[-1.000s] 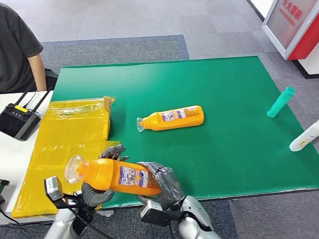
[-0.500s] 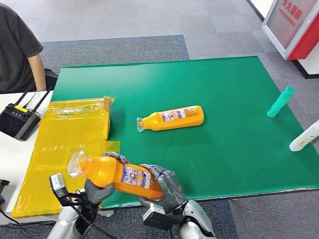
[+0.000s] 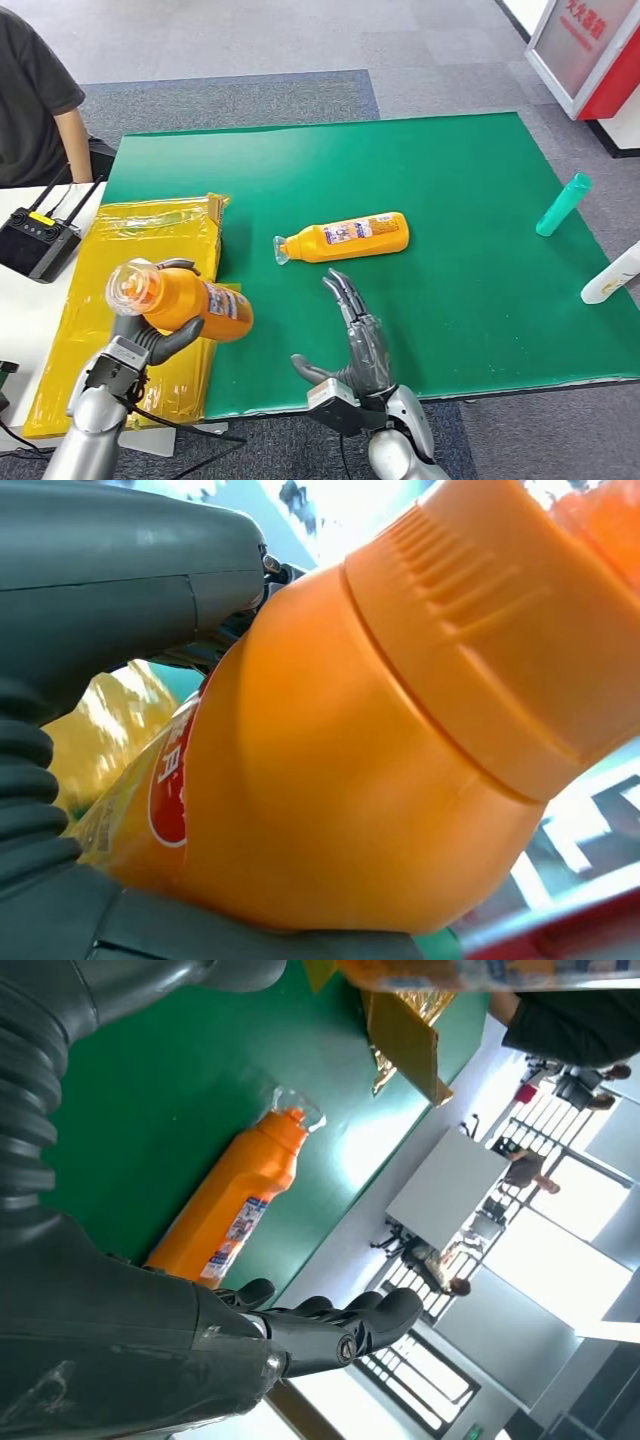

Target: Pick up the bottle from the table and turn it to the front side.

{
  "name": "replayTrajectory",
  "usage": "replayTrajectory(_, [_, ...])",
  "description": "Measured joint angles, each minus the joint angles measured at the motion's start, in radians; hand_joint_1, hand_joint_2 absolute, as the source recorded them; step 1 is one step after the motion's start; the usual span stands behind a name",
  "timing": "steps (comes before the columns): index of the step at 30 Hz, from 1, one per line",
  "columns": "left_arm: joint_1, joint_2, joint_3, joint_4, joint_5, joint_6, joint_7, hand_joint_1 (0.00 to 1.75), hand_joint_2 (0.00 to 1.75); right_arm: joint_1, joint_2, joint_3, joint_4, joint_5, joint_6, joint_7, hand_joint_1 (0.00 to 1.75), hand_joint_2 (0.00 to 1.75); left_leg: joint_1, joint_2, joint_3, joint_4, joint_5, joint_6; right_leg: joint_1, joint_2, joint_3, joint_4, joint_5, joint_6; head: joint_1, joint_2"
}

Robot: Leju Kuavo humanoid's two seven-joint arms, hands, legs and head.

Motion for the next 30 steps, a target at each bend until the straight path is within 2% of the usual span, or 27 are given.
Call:
replayTrajectory(8, [0.004,0.073,0.065,-0.067,-0.248,0.211,0.121,1.75,0.00,0.080,-0.007,-0.069,-0.094,-0.024,-0.011,-0.016,0.00,1.75,0.000,0.000,0.000,0.000,0.000,0.000,0.000,0.000,0.000,0.000,0.000,0.000,0.000,0.000])
replayTrajectory(13, [0.012,0.095,0.080,-0.085,-0.267,0.226,0.128,1.75,0.00,0.109,-0.010,-0.088,-0.130,-0.025,-0.011,-0.017,0.00,1.75,0.000,0.000,0.000,0.000,0.000,0.000,0.000,0.000,0.000,0.000,0.000,0.000,0.000,0.000])
replayTrajectory(24, [0.018,0.104,0.087,-0.097,-0.276,0.229,0.132,1.75,0.00,0.120,-0.010,-0.103,-0.151,-0.025,-0.011,-0.016,0.00,1.75,0.000,0.000,0.000,0.000,0.000,0.000,0.000,0.000,0.000,0.000,0.000,0.000,0.000,0.000])
replayTrajectory(28, [0.020,0.110,0.087,-0.099,-0.357,0.243,0.211,1.75,1.75,0.133,-0.011,-0.109,-0.162,-0.033,-0.006,-0.015,0.00,1.75,0.000,0.000,0.000,0.000,0.000,0.000,0.000,0.000,-0.001,0.000,0.000,0.000,0.000,0.000])
replayTrajectory(30, [0.022,0.119,0.085,-0.099,-0.418,0.249,0.263,1.75,1.75,0.148,-0.013,-0.116,-0.171,-0.041,0.002,-0.014,0.00,1.75,0.000,0.000,0.000,0.000,0.000,0.000,0.000,0.000,-0.001,0.000,0.000,0.000,0.000,0.000])
